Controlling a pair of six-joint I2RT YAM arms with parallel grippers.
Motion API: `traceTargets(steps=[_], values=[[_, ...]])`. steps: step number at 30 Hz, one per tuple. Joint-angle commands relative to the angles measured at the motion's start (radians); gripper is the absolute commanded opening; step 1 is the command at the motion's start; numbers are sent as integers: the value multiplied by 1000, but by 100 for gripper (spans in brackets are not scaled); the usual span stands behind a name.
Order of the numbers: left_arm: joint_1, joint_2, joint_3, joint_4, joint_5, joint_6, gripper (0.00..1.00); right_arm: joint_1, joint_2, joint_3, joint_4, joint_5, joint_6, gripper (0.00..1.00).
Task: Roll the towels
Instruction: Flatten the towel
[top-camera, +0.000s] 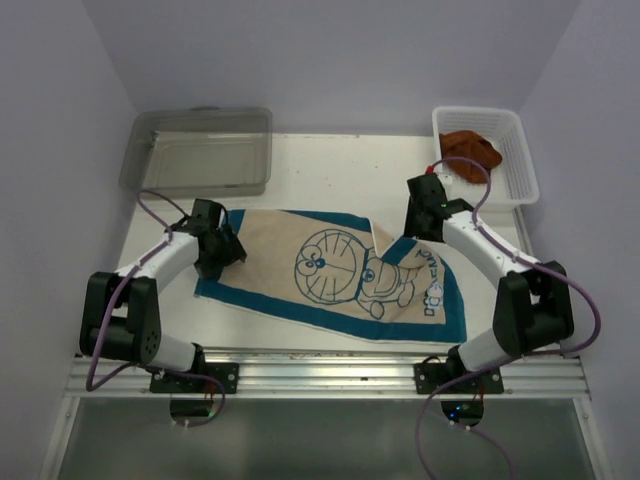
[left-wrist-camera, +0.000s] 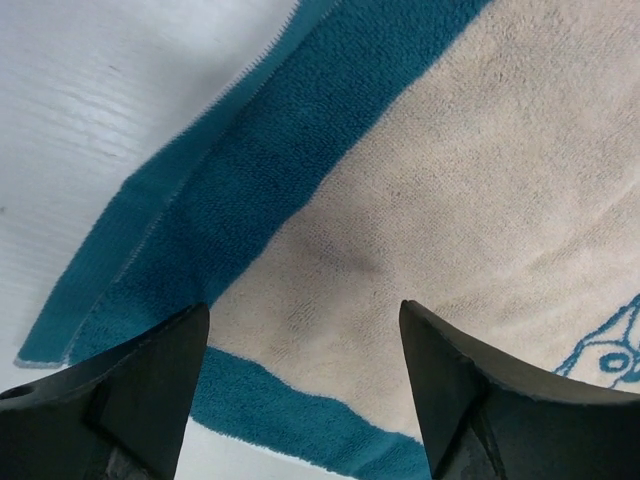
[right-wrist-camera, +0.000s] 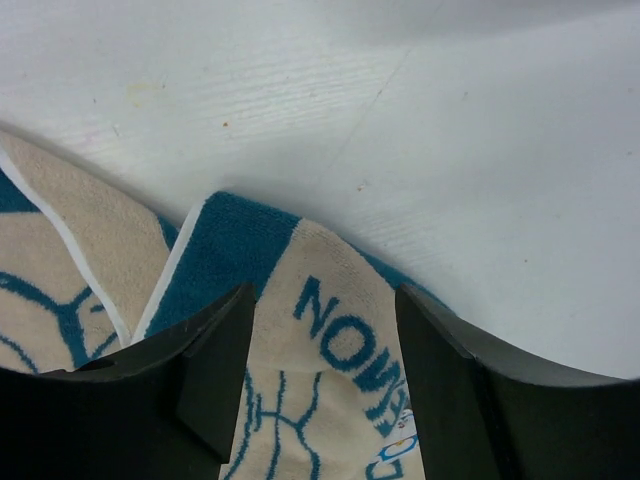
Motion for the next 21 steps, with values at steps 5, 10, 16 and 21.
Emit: traceTargets(steps=[5,10,16,21], values=[[1,-41,-7,10,-110,22,86,5,80,33,-13,-145,-5,63],[-12,64,-27,44,-115,-15,75,5,82,39,-1,-178,12,63],[-50,151,-38,66,-128,-64,49,3,71,49,-1,-204,23,63],[-53,63,-51,40,-148,-105,0,3,74,63,-10,-198,11,62]])
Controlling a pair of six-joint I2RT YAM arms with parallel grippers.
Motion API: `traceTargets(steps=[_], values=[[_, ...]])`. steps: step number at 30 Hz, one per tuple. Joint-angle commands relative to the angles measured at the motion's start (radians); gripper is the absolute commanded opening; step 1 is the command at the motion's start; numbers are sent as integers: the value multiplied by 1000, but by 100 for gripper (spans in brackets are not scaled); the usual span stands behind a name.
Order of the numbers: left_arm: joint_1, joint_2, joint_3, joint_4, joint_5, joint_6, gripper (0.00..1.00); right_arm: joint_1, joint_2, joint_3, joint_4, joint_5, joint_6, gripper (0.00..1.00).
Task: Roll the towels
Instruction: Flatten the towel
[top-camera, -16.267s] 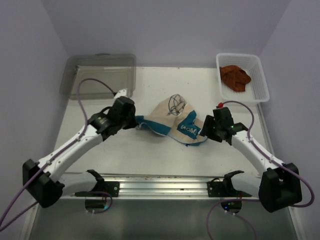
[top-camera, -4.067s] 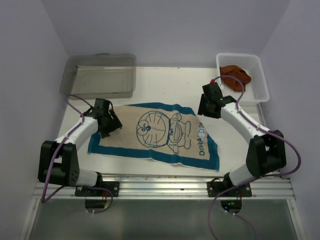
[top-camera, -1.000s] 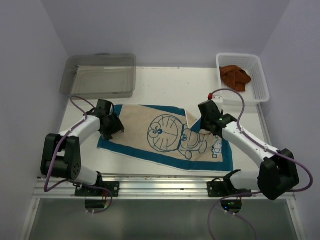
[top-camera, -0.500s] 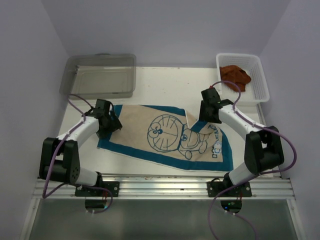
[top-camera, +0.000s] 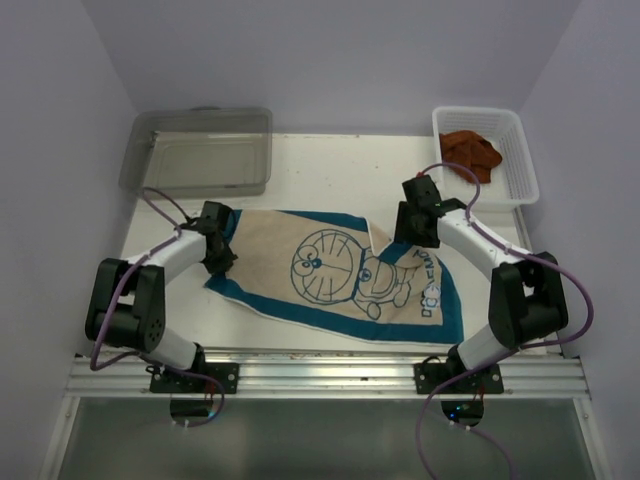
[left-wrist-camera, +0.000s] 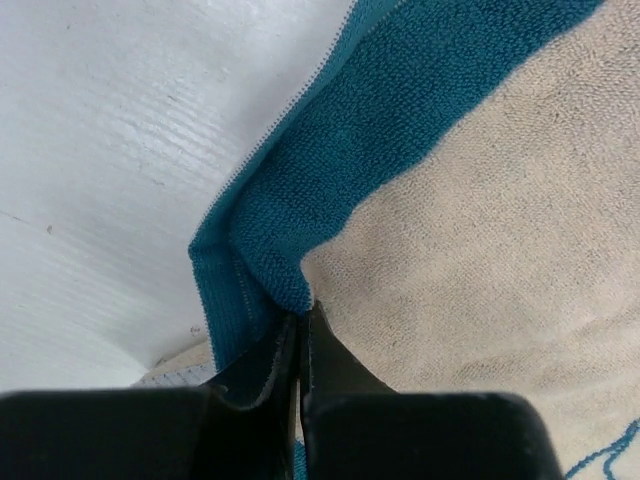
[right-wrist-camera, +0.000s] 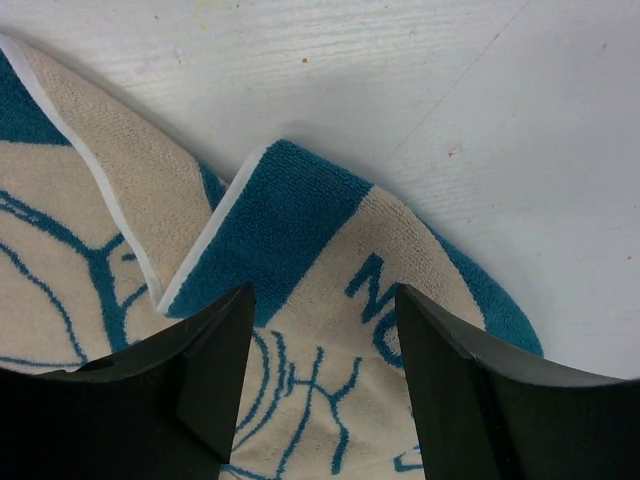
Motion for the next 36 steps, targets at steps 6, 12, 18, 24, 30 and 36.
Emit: traceTargets(steps=[6,12,18,24,30,36], values=[[20,-264,-81,-34,-78,-88,0,-2,55,89,-32,-1,-35,63],[32,-199,-55,-54,-32,-71,0,-4,177,127,-40,-8,-66,64],[32,-206,-80,-42,-12,-62,0,-12,242,150,-19,67,-35,33],[47,-236,-69,-57,24,-53,0,-16,52,86,-5,194,29,1],[64,-251,-49,-73,23,-38,0,-30,-65,98,-14,315,19,2],[70,-285,-60,-80,20,-31,0,-56,57,193,-19,351,2,30]])
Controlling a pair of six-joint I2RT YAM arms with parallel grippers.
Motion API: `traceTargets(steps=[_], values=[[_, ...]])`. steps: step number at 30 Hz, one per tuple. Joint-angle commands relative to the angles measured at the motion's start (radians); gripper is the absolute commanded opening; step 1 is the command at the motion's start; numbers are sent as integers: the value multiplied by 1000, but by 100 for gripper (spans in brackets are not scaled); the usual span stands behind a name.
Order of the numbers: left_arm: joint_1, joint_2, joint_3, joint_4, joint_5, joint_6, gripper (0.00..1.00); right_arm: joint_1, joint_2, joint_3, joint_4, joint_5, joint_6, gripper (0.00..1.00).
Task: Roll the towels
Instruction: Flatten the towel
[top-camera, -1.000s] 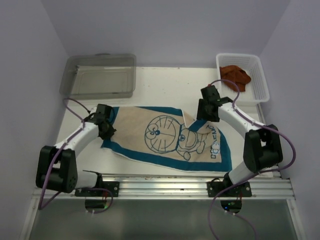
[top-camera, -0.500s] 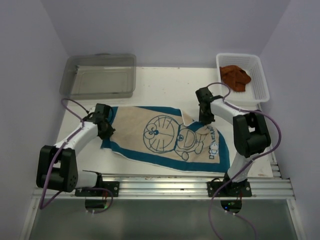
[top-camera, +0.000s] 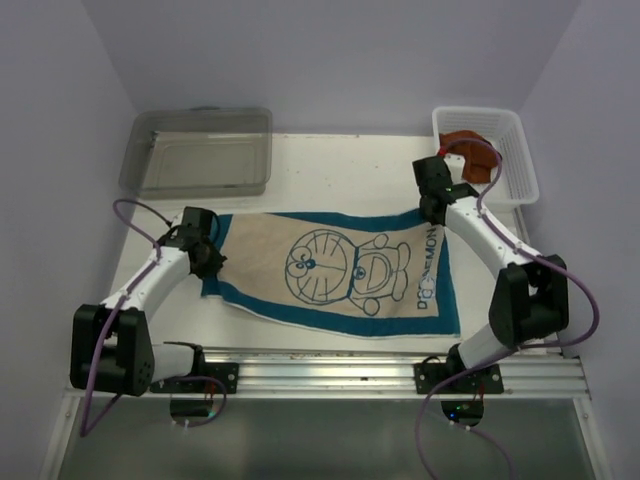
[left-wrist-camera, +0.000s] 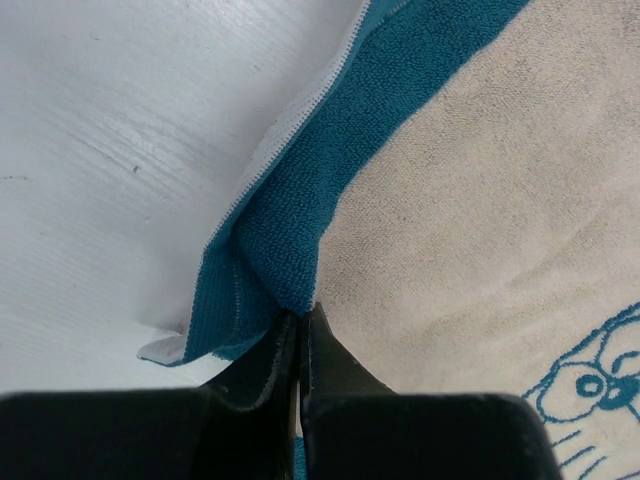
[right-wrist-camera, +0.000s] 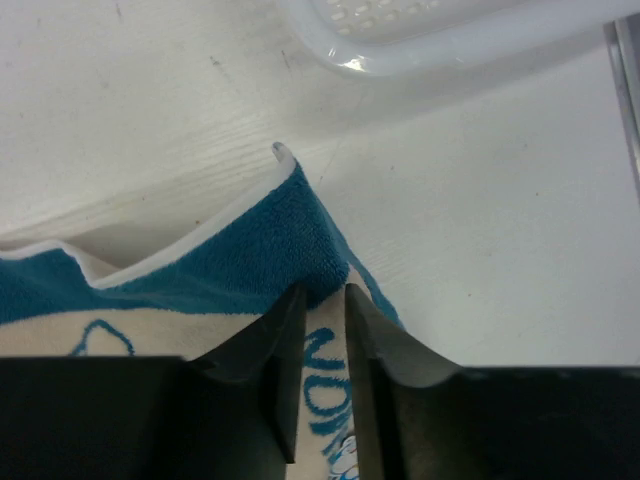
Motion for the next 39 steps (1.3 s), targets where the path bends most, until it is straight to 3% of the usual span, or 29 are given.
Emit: traceTargets(steps=[1,5,6,11,12,14,15,20,26,32,39], values=[[10,-36,17,-19,0,18,0,-13,102,93,-23,59,1,32],[10,-21,26,-16,18,32,0,-8,57,59,-25,35,24,38],[10,-18,30,-16,24,35,16,-8,32,36,3,18,26,39],[10,-33,73,-10,31,52,28,-9,-37,-66,-6,-34,21,37],[10,-35,83,-10,25,55,37,-9,-37,-96,-14,-48,23,36],[10,-35,104,-25,6,61,40,-9,-45,-138,-11,-118,32,36],[10,-35,124,-34,-5,65,46,-9,-65,-184,1,-142,45,36],[13,-27,136,-47,-52,84,47,-8,-132,-333,37,-267,98,36],[27,72,94,-10,-8,75,46,-11,-36,-334,48,-292,115,35],[55,106,29,9,37,70,45,-10,163,-233,57,-239,82,35],[79,4,34,-51,-5,76,46,-13,320,-34,17,-163,23,37]])
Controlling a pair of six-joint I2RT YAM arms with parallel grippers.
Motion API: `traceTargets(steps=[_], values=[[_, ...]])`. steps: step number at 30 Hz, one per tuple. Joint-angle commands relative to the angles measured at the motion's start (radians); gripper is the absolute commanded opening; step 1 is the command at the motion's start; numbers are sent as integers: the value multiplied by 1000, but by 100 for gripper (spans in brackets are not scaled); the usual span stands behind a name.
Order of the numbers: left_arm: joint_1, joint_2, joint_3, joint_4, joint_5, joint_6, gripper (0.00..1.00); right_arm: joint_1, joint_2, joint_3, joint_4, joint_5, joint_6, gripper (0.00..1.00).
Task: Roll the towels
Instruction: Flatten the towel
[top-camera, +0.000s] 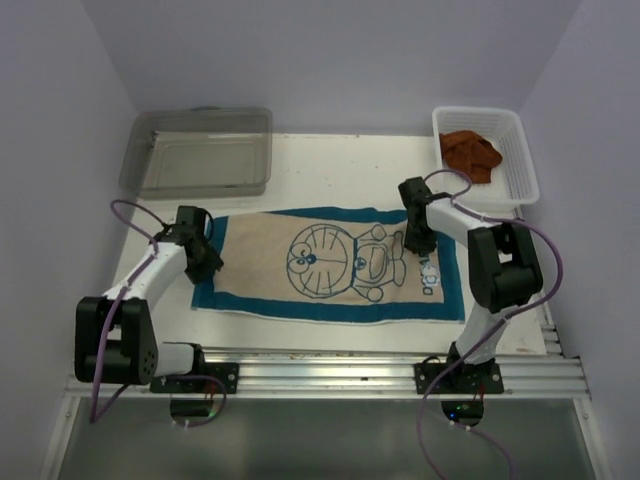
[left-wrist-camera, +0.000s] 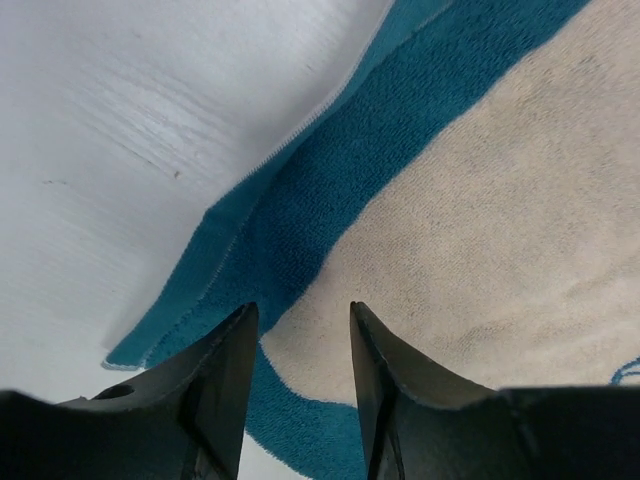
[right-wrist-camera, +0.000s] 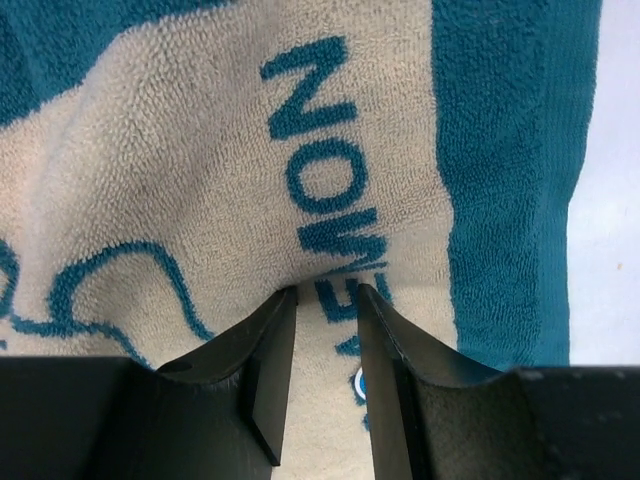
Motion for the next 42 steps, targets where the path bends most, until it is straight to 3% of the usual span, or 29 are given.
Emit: traceTargets(steps=[1,5,10,17,25,27,28,30,32,34,37,42], values=[[38,-68,25,-25,-26,20,47,-2,108,100,7,47,-30,36],[62,-74,36,-53,-29,35,60,-4,86,139,4,18,-19,36],[79,-123,-7,-72,-6,6,61,-1,-74,79,18,-2,-3,37],[69,-203,-88,-143,-29,-126,56,-1,-246,-51,21,-46,13,38],[67,-125,-96,-218,-74,-236,45,-2,-298,-76,-10,-46,10,38],[67,-125,-96,-205,-74,-243,52,-1,-292,-74,-12,-56,10,38],[67,-115,-107,-194,-71,-243,64,-1,-292,-76,-10,-60,10,38],[67,-73,-125,-151,-66,-235,69,-1,-293,-79,-7,-71,13,38],[67,-33,-137,-119,-55,-229,64,-2,-292,-83,-5,-76,14,38],[67,23,-151,-91,-43,-226,47,-2,-299,-91,-10,-76,14,38],[67,59,-163,-60,-31,-229,33,-2,-313,-103,-16,-69,17,38],[67,-14,-130,-109,-46,-210,26,-2,-339,-123,-28,-83,31,38]])
